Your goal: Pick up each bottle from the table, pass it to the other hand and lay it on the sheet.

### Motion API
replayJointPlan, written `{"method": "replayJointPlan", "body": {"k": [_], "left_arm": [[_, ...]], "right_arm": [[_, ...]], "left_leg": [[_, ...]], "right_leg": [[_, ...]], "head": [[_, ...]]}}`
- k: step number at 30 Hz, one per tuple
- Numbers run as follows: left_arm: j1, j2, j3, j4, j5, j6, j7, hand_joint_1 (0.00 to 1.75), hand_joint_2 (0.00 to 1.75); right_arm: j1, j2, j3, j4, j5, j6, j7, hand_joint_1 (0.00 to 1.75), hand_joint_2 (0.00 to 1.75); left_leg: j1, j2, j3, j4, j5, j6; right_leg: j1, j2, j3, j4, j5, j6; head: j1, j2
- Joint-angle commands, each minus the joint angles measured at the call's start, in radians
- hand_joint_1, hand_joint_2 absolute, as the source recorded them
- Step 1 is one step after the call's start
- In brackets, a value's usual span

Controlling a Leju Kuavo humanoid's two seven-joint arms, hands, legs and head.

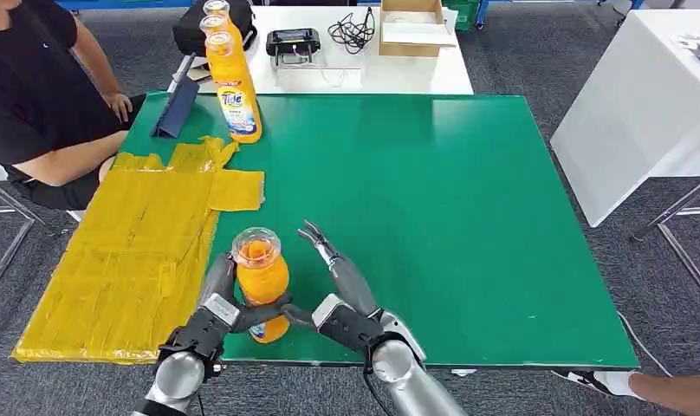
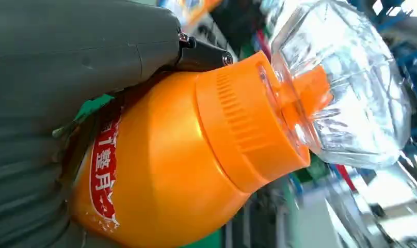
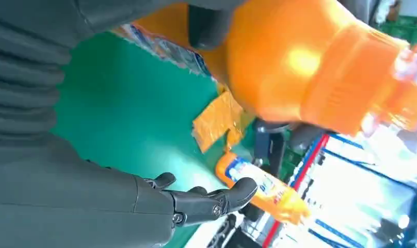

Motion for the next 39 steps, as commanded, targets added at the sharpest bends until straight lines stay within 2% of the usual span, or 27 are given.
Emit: {"method": "replayJointPlan", "body": {"k": [1, 3, 6, 10, 14, 15, 16, 17, 19, 21, 24, 26, 27, 28, 29, 32, 34, 36, 39], "left_arm": [[-0.049, 0.006, 0.077, 0.037, -0.53, 0.5, 0.086, 1.75, 1.75], [-0.06, 0.018, 0.114, 0.084, -0.682, 0.562, 0.141, 1.75, 1.75], [-0.088, 0.022, 0.216, 0.15, -0.892, 0.562, 0.197, 1.75, 1.75], [-0.158, 0.049, 0.305, 0.299, -1.025, 0.562, 0.259, 1.75, 1.75], [-0.207, 0.084, 0.329, 0.401, -1.056, 0.562, 0.286, 1.75, 1.75], [-0.207, 0.084, 0.329, 0.401, -1.056, 0.562, 0.286, 1.75, 1.75], [-0.299, 0.126, 0.32, 0.661, -1.142, 0.562, 0.393, 1.75, 1.75], [-0.332, 0.151, 0.309, 0.726, -1.137, 0.562, 0.412, 1.75, 1.75], [-0.399, 0.234, 0.131, 0.92, -1.142, 0.562, 0.591, 1.75, 1.75], [-0.405, 0.236, 0.127, 0.928, -1.142, 0.562, 0.594, 1.75, 1.75], [-0.405, 0.236, 0.127, 0.928, -1.142, 0.562, 0.594, 1.75, 1.75], [-0.451, 0.244, 0.082, 1.069, -1.142, 0.53, 0.627, 1.75, 1.75], [-0.457, 0.26, 0.01, 1.099, -1.142, 0.558, 0.673, 0.0, 1.75], [-0.455, 0.259, -0.013, 1.125, -1.129, 0.553, 0.695, 0.0, 1.75], [-0.456, 0.248, 0.005, 1.139, -1.119, 0.551, 0.667, 0.0, 0.0], [-0.425, 0.225, 0.055, 1.079, -1.114, 0.562, 0.582, 0.0, 0.0], [-0.379, 0.203, 0.1, 0.955, -1.096, 0.562, 0.503, 0.0, 0.0], [-0.35, 0.191, 0.125, 0.881, -1.107, 0.562, 0.478, 0.0, 0.0], [-0.348, 0.187, 0.125, 0.879, -1.11, 0.562, 0.48, 0.0, 0.0]], "right_arm": [[0.022, -0.142, -0.068, -0.216, -0.02, 0.035, -0.01, 0.0, 0.0], [0.034, -0.158, -0.068, -0.255, -0.027, 0.045, -0.013, 0.0, 0.0], [0.039, -0.173, -0.059, -0.29, -0.036, 0.051, -0.016, 0.0, 0.0], [0.038, -0.182, -0.056, -0.31, -0.07, 0.052, -0.022, 0.0, 0.0], [0.031, -0.189, -0.048, -0.304, -0.084, 0.057, -0.023, 0.0, 0.0], [0.031, -0.189, -0.048, -0.304, -0.084, 0.057, -0.023, 0.0, 0.0], [0.022, -0.195, -0.042, -0.298, -0.096, 0.065, -0.019, 0.0, 0.0], [0.012, -0.196, -0.036, -0.297, -0.101, 0.068, -0.016, 0.0, 0.0], [0.001, -0.195, -0.028, -0.291, -0.108, 0.078, -0.008, 0.0, 0.0], [0.0, -0.194, -0.028, -0.29, -0.108, 0.078, -0.008, 0.0, 0.0], [0.0, -0.194, -0.028, -0.29, -0.108, 0.078, -0.008, 0.0, 0.0], [-0.001, -0.195, -0.021, -0.286, -0.114, 0.084, -0.006, 0.0, 0.0], [-0.004, -0.2, -0.013, -0.283, -0.108, 0.084, -0.002, 0.0, 0.0], [-0.006, -0.204, -0.01, -0.277, -0.105, 0.081, 0.002, 0.0, 0.0], [-0.003, -0.209, -0.013, -0.279, -0.104, 0.08, 0.002, 0.0, 0.0], [0.021, -0.225, -0.035, -0.3, -0.103, 0.075, 0.002, 0.0, 0.0], [0.038, -0.235, -0.047, -0.31, -0.081, 0.059, 0.012, 0.0, 0.0], [0.048, -0.243, -0.042, -0.316, -0.014, 0.019, 0.023, 0.0, 0.0], [0.052, -0.245, -0.041, -0.315, -0.013, 0.018, 0.022, 0.0, 0.0]], "left_leg": [[0.0, -0.005, 0.002, -0.001, 0.0, 0.002], [-0.001, -0.005, 0.002, -0.002, 0.001, 0.002], [-0.001, -0.003, 0.003, -0.003, 0.001, 0.002], [-0.001, -0.002, 0.003, -0.003, 0.001, 0.001], [0.0, -0.002, 0.003, -0.003, 0.001, 0.001], [-0.001, -0.002, 0.002, -0.002, 0.001, 0.001], [0.0, -0.002, 0.003, -0.003, 0.001, 0.001], [-0.001, -0.003, 0.004, -0.003, 0.002, 0.001], [-0.001, -0.004, 0.004, -0.004, 0.002, 0.001], [-0.001, -0.007, 0.002, -0.003, 0.003, 0.001], [0.0, 0.002, 0.003, -0.002, 0.001, 0.001], [-0.001, 0.001, 0.004, -0.002, 0.001, 0.001], [-0.001, 0.0, 0.004, -0.002, 0.001, 0.001], [-0.001, 0.001, 0.003, -0.002, 0.001, 0.001], [-0.001, 0.002, 0.005, -0.003, 0.001, 0.001], [-0.001, 0.002, 0.004, -0.002, 0.001, 0.001], [-0.002, 0.0, 0.004, -0.002, 0.001, 0.001], [-0.002, -0.001, 0.005, -0.002, 0.0, 0.001], [-0.002, -0.002, 0.006, -0.002, 0.001, 0.001]], "right_leg": [[0.0, -0.006, 0.004, -0.002, -0.001, 0.001], [0.0, -0.005, 0.004, -0.003, 0.0, 0.001], [-0.001, -0.003, 0.005, -0.003, 0.0, 0.001], [-0.001, -0.002, 0.003, -0.002, 0.0, 0.0], [0.0, -0.003, 0.003, -0.002, 0.0, 0.0], [0.0, -0.002, 0.002, -0.001, 0.0, 0.0], [0.0, -0.002, 0.003, -0.002, 0.0, 0.0], [-0.001, -0.004, 0.004, -0.002, 0.0, 0.0], [-0.001, -0.005, 0.004, -0.002, 0.0, 0.0], [0.0, -0.007, 0.004, -0.001, 0.0, 0.0], [0.0, 0.0, 0.003, 0.0, 0.0, 0.0], [0.0, 0.0, 0.004, -0.001, 0.0, 0.0], [0.0, -0.001, 0.004, -0.001, 0.0, 0.0], [0.0, -0.001, 0.003, 0.0, 0.0, 0.0], [0.0, 0.0, 0.004, -0.001, 0.0, 0.0], [-0.002, 0.001, 0.003, 0.0, 0.0, 0.0], [-0.003, 0.0, 0.004, -0.001, 0.0, 0.0], [-0.002, -0.001, 0.007, -0.001, 0.0, 0.0], [-0.003, -0.002, 0.008, -0.001, 0.0, 0.001]], "head": [[0.0, 0.0], [0.0, 0.0], [0.0, 0.0], [0.0, 0.0], [0.0, 0.0], [0.0, 0.0], [0.0, 0.0], [0.0, 0.0], [0.0, 0.0], [0.0, 0.0], [0.0, 0.0], [0.0, 0.0], [0.0, 0.0], [0.0, 0.0], [0.0, 0.0], [0.0, 0.0], [0.0, 0.0], [0.0, 0.0], [0.0, 0.0]]}}
